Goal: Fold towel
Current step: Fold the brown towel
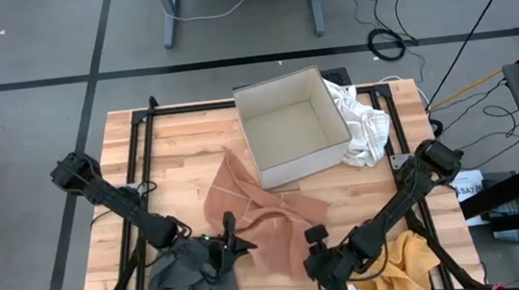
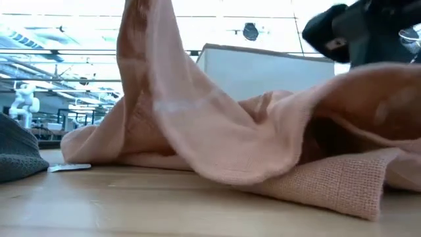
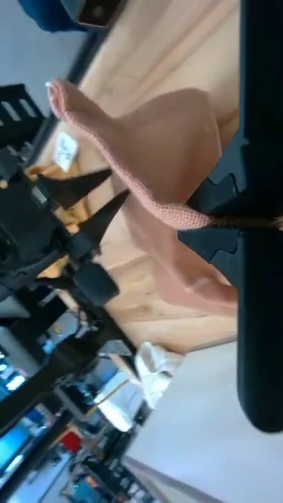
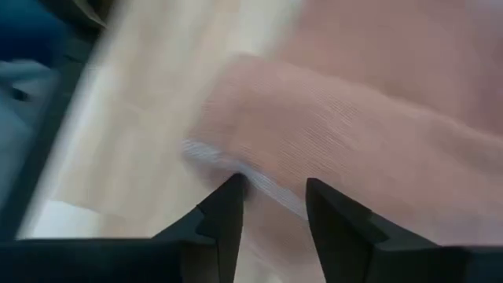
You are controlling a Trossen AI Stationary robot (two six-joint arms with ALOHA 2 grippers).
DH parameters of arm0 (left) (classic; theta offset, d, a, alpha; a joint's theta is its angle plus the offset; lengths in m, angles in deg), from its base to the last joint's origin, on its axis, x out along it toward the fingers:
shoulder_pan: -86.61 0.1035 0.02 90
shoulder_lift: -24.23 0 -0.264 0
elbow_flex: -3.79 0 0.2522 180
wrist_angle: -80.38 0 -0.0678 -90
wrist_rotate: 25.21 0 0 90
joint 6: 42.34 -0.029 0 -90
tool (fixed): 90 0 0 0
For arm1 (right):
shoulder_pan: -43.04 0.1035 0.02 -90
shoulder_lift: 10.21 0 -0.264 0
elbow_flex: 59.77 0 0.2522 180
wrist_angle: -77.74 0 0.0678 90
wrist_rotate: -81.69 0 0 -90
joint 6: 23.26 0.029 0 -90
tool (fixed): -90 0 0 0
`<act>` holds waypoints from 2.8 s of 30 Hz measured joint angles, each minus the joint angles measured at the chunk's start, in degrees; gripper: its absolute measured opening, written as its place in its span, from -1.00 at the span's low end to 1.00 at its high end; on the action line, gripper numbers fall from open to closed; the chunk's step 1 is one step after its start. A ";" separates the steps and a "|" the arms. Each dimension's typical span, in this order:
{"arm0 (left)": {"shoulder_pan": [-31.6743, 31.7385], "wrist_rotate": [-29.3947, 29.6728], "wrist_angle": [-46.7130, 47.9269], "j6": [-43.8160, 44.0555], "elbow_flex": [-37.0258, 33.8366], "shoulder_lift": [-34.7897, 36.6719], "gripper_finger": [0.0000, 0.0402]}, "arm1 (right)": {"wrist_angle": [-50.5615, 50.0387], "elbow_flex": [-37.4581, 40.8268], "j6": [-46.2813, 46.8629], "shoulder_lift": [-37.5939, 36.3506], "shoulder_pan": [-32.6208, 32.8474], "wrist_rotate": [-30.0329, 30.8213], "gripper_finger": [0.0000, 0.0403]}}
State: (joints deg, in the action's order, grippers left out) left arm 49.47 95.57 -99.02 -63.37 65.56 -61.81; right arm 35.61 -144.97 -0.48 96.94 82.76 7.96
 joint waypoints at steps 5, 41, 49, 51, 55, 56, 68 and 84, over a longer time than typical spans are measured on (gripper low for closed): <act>-1.18 4.51 7.81 3.30 0.00 0.42 -1.00 | -10.79 0.00 6.04 -0.06 0.64 0.16 -0.46; 4.05 25.34 -11.44 -23.97 5.24 7.13 -1.00 | 9.20 -0.04 19.77 6.95 7.62 22.84 -0.11; 7.58 24.52 -11.44 -31.81 10.99 7.10 -1.00 | 9.43 -0.02 17.22 6.98 7.27 22.75 -0.18; 7.72 22.39 -11.42 -32.31 12.64 7.10 -1.00 | 10.15 -0.02 15.38 6.98 7.13 22.60 -0.19; 8.38 19.56 -11.64 -33.33 16.20 7.13 -1.00 | 13.11 -0.02 9.47 6.98 7.12 22.77 -0.21; 8.52 19.48 -11.62 -33.81 16.82 7.13 -1.00 | 12.99 -0.02 9.18 6.98 6.99 23.08 -0.21; 13.29 21.21 4.39 -27.68 17.57 4.32 -1.00 | 6.98 -0.02 8.89 6.98 1.80 28.15 -0.21; 14.87 35.92 6.93 -39.28 17.57 2.36 -1.00 | 14.58 -0.02 4.60 6.95 -0.17 15.34 -0.21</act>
State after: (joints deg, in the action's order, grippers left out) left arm 64.34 131.49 -92.08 -102.66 83.13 -59.45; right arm 50.19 -144.99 4.12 103.89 82.59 23.31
